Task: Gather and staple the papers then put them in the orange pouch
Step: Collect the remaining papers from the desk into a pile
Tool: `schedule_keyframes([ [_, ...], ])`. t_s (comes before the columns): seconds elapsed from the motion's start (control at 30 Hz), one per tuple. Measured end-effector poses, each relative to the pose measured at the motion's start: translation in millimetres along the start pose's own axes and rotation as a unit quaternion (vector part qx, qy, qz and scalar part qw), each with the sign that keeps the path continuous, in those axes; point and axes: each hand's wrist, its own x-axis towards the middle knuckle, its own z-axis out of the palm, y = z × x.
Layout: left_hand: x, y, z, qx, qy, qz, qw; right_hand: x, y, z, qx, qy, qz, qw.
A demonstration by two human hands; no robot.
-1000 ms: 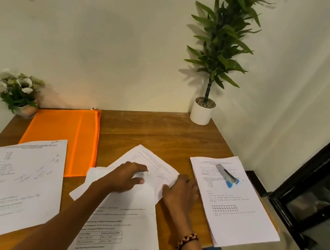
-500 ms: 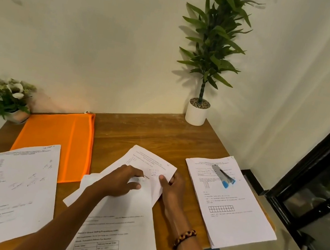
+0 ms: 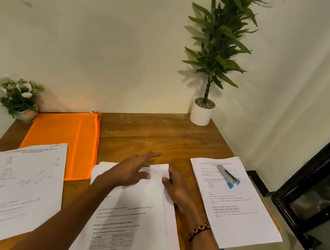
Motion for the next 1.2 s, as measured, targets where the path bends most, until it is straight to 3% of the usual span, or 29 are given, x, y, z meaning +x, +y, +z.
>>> schedule_keyframes([
  [0.13,3.5,1.3,4.9,0.020,-0.001,-0.004,1.000,-5.5,-0.2,0.1,0.028,-0.023,-0.007,0.999],
  [0.3,-0.7,1.7,3.4,-0.063,0.022,-0.009,0.998,-15.4,1.3,11.1,0.114,-0.028,-0.006,0.993],
  [0.47,-7.4,3.6,4.6,-0.087,0.044,0.022,0.995,-17.4,4.9,24.5,0.055,-0.006,-0.094,0.994],
  [0.63,-16.7,4.1,1.3,-0.086,0.153,0.032,0.984,-16.0,6.4,28.3,0.108,0.048,-0.119,0.986],
  [0.73,-27.3,-10.9,-4.2,-0.049,0.198,-0.001,0.979,-7.0,13.9,26.9,0.125,0.041,-0.098,0.986],
  [0.8,-37.9,-24.0,-8.5,-0.055,0.266,-0.044,0.962,-5.0,10.9,22.5,0.140,0.045,-0.085,0.985],
  [0.9,-60.7,-34.0,-14.1,-0.193,0.348,-0.120,0.909,-2.7,2.1,11.9,0.199,0.050,-0.066,0.977],
  [1.0,-79.6,-34.8,-13.1,-0.382,0.228,-0.154,0.882,-0.6,-10.5,8.5,0.250,0.048,-0.054,0.965],
  [1.07,-85.3,-38.4,-7.0,-0.438,0.163,-0.151,0.871,-1.7,-23.5,7.6,0.291,0.033,-0.047,0.955],
  [1.2,-82.1,-33.4,-13.9,-0.464,0.233,-0.160,0.840,-7.6,-49.9,-2.0,0.354,-0.054,0.000,0.934],
])
